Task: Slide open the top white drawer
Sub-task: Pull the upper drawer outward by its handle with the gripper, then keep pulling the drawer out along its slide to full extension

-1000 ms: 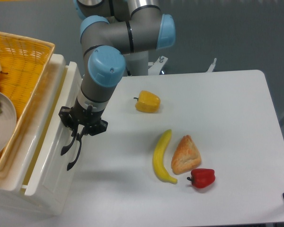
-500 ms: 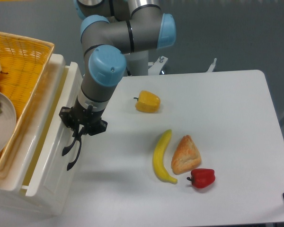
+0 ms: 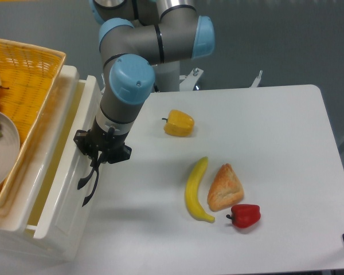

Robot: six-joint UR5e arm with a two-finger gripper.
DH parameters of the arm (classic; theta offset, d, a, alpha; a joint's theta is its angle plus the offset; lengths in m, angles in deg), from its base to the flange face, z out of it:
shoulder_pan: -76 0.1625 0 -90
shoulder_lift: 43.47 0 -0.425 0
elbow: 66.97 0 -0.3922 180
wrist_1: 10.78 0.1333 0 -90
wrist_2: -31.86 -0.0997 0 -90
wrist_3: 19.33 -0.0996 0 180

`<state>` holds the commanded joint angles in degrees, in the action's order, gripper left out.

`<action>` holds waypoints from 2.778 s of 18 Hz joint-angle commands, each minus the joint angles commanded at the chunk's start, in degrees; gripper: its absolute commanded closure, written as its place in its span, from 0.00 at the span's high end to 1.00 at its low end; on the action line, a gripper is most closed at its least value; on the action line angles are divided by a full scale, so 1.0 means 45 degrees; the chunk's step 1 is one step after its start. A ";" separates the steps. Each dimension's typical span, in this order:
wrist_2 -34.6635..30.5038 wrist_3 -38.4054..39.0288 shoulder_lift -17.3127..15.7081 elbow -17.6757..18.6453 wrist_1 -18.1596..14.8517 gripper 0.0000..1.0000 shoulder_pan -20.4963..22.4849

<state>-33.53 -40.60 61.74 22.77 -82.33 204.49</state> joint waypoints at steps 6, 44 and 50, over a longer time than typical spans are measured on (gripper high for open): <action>-0.0020 -0.0039 0.0000 -0.0020 0.0020 0.13 0.0176; 0.0566 -0.1308 0.0078 0.0039 -0.0078 0.13 0.2851; 0.0762 -0.1348 0.0078 0.0078 -0.0078 0.13 0.3145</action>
<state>-30.10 -46.66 62.09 23.12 -82.68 218.65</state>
